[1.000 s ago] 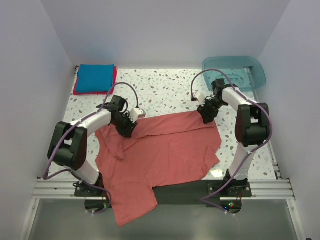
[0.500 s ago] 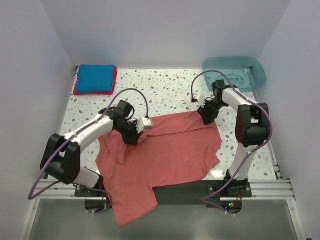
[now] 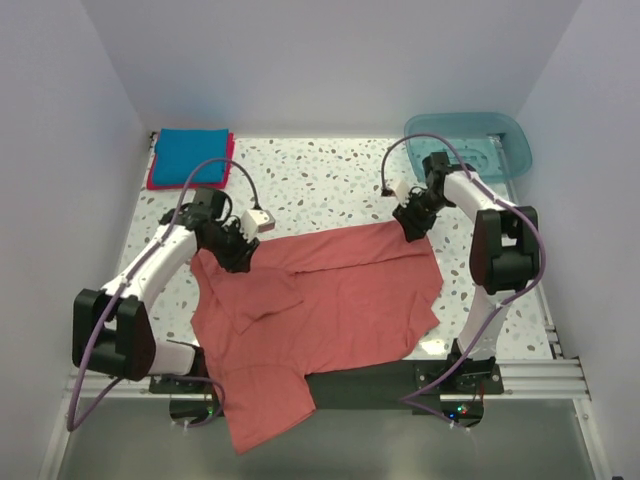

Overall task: Fold and stack the t-shirts
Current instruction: Fold the tshirt

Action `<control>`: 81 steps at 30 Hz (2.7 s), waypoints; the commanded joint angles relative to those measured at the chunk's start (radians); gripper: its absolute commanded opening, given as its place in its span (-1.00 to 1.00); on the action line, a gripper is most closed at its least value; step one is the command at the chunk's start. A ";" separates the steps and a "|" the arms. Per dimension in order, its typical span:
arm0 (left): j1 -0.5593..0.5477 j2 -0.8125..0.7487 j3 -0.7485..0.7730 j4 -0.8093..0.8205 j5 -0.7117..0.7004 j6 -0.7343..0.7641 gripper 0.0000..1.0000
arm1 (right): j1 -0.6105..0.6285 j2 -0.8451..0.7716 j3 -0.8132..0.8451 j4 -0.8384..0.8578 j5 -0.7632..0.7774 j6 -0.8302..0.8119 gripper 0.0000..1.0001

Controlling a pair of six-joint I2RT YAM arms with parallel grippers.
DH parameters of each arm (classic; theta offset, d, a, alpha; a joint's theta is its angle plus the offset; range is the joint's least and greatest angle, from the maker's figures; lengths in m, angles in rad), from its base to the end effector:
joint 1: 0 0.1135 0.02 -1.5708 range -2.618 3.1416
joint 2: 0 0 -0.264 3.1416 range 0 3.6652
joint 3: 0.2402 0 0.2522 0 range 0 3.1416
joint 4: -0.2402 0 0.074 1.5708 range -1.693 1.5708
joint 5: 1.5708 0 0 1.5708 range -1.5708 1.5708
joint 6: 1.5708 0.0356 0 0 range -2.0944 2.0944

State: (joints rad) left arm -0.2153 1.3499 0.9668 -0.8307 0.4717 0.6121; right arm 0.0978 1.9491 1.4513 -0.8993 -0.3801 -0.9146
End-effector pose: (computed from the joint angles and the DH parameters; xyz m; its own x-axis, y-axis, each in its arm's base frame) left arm 0.2395 -0.0689 0.2361 -0.5506 0.6444 -0.5307 0.8087 0.5694 -0.1477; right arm 0.3768 0.0502 0.1891 -0.4757 -0.7860 -0.3950 -0.8709 0.4838 0.0860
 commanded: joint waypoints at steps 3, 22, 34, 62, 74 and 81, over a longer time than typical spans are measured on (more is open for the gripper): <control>0.076 0.135 0.000 0.047 -0.194 -0.089 -0.33 | 0.032 -0.033 0.012 0.020 0.073 0.028 -0.14; 0.157 0.886 0.748 0.090 -0.326 -0.095 -0.45 | 0.039 0.319 0.309 0.338 0.434 0.178 -0.06; 0.165 0.594 0.732 -0.016 -0.055 0.007 -0.04 | 0.020 -0.057 0.203 -0.047 0.120 0.269 0.08; 0.195 0.158 0.177 -0.107 0.033 0.153 0.07 | 0.051 -0.156 -0.336 0.146 0.122 0.513 -0.05; 0.203 0.144 0.161 -0.131 0.010 0.190 0.01 | 0.077 -0.312 -0.428 0.028 0.225 0.425 -1.00; 0.206 0.109 0.107 -0.211 0.001 0.353 -0.01 | 0.077 -0.446 -0.407 -0.174 0.306 0.364 -0.15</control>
State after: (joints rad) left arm -0.0170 1.5005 1.0943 -0.9855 0.4706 0.8604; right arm 0.1757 1.5326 1.0157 -0.9489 -0.1314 -0.4934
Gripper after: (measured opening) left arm 0.488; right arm 0.265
